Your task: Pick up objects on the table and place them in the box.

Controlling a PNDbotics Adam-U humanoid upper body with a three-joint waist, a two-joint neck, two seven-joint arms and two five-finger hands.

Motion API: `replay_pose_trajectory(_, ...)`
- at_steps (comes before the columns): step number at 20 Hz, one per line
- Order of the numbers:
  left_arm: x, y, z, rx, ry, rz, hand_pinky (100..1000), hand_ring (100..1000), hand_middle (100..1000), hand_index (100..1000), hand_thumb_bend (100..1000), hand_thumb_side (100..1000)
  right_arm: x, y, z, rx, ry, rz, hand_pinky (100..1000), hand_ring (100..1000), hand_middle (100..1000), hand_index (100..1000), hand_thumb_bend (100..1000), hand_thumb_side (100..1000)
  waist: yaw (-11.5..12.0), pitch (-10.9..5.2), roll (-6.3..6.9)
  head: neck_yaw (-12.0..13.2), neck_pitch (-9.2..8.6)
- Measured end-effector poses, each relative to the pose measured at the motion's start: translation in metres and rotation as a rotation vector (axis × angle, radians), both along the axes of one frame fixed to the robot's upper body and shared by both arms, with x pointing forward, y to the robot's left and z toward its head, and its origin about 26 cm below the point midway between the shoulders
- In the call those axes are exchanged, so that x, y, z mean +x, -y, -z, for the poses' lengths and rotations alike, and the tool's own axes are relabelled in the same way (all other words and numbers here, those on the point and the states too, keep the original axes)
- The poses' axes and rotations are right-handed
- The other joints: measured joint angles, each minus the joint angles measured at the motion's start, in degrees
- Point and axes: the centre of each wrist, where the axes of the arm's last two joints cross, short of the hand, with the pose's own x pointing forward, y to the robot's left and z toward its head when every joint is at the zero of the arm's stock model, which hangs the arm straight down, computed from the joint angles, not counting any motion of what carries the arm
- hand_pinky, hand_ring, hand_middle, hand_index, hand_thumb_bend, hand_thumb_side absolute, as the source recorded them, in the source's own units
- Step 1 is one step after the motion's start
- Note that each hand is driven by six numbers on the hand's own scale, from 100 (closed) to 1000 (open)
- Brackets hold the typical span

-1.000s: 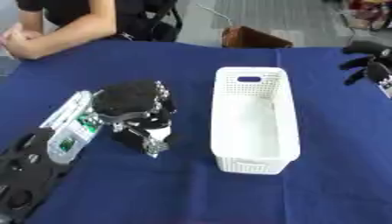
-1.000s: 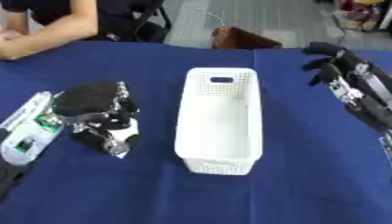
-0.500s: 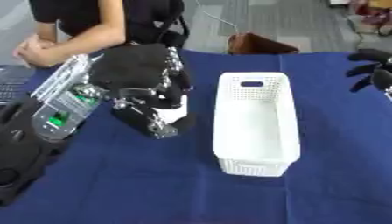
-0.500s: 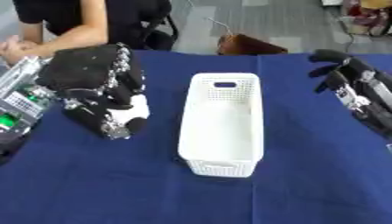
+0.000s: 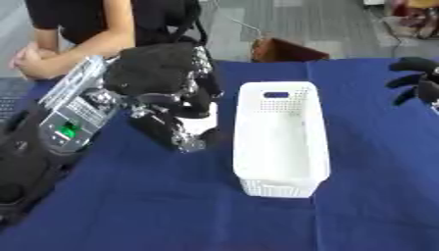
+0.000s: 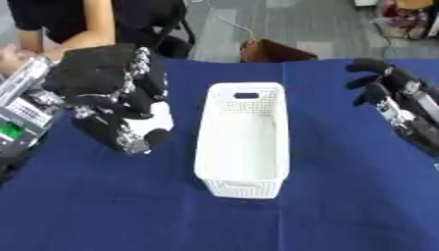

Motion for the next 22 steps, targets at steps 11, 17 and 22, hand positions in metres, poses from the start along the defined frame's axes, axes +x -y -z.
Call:
replay_pose_trajectory(11,0.003,0.024,-0.013,-0.059,-0.028,0.076,100,100,100,100,100,397,0.005,-0.017,-0.001,-0.019,-0.009,-0.057,617,771,856,946,129,827,-7.8,0.01,1.19,1.5,-1.49)
replay_pose_trajectory(17,0.004,0.023,-0.012,-0.07,-0.053,0.074,100,100,100,100,100,398,0.006,-0.019,-0.001,-0.018,-0.012,-0.061,616,771,856,946,127,828,-9.3,0.0,1.4,1.5,-1.56)
replay_pose_trajectory(22,0.004,0.023,-0.012,-0.072,-0.059,0.075,100,100,100,100,100,399,0.006,-0.019,0.0,-0.019,-0.013,-0.061,617,771,856,946,126,829,-9.3,0.0,1.4,1.5,-1.56)
